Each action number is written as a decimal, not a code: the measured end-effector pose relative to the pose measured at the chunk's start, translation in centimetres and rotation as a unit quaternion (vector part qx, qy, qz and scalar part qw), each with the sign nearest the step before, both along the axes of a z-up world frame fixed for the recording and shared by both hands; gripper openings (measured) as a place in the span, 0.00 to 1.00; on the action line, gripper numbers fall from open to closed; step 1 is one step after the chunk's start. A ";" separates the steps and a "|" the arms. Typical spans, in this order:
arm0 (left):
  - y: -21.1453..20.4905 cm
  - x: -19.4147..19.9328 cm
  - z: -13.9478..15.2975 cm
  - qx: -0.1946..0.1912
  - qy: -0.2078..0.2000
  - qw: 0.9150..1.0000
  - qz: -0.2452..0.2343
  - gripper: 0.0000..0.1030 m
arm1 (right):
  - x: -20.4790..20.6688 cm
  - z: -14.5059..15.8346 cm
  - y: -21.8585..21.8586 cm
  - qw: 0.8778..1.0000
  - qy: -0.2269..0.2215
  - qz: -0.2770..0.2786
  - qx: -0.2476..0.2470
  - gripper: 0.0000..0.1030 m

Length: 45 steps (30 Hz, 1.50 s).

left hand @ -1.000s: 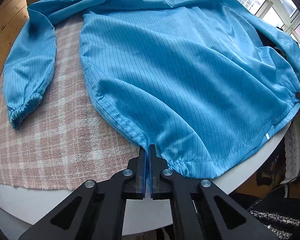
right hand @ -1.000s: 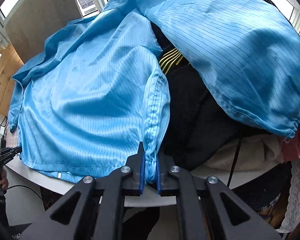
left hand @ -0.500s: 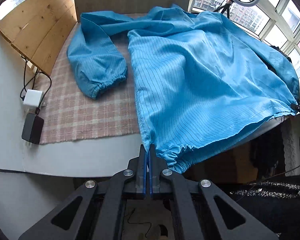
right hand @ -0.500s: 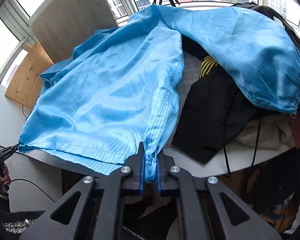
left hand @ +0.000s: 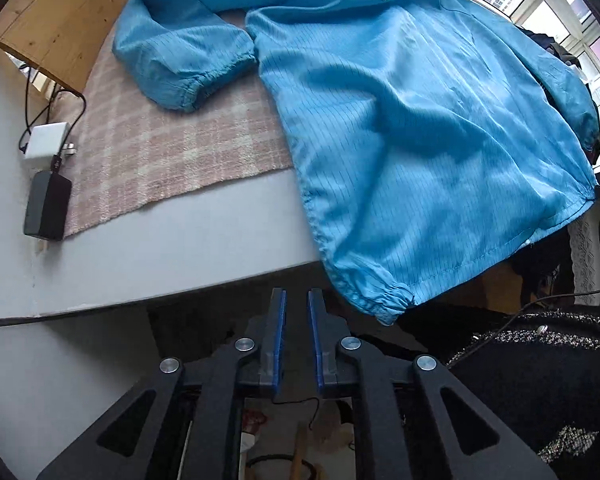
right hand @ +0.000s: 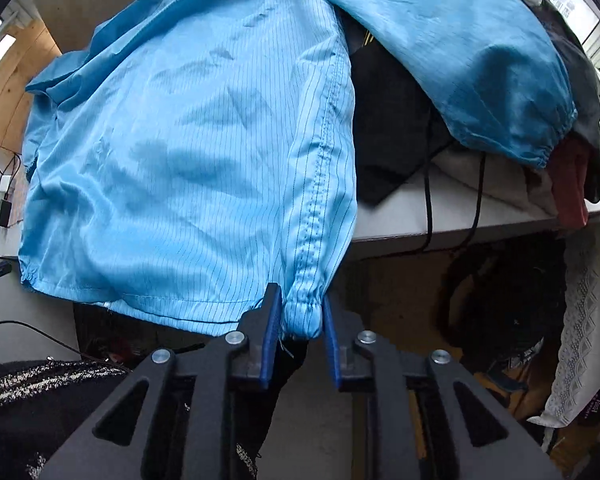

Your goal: Fold clothes

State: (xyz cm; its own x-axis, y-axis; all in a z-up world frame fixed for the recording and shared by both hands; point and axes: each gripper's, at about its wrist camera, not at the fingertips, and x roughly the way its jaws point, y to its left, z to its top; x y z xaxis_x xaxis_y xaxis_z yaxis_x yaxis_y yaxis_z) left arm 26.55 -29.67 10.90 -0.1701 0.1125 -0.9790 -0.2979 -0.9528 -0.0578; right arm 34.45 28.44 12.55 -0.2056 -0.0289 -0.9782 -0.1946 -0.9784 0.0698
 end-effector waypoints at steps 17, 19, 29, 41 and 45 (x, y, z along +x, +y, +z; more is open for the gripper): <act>16.7 -29.6 4.4 -0.045 0.189 0.979 -0.064 0.24 | -31.2 9.6 2.6 0.962 0.208 0.083 0.158 0.67; 18.9 -32.6 2.4 -0.069 0.180 0.979 -0.071 0.25 | -36.1 6.0 3.1 0.964 0.179 0.102 0.166 0.67; 20.2 -40.9 -3.5 -0.153 0.134 0.977 -0.066 0.00 | -45.7 -6.2 7.0 0.977 0.065 0.153 0.136 0.67; 16.4 -56.7 -0.7 -0.252 0.161 0.954 0.039 0.10 | -48.1 -5.6 7.1 0.955 0.082 0.106 0.264 0.01; 15.5 -53.6 2.0 -0.249 0.192 0.949 -0.008 0.21 | -48.1 -5.4 6.5 0.949 0.074 0.121 0.280 0.07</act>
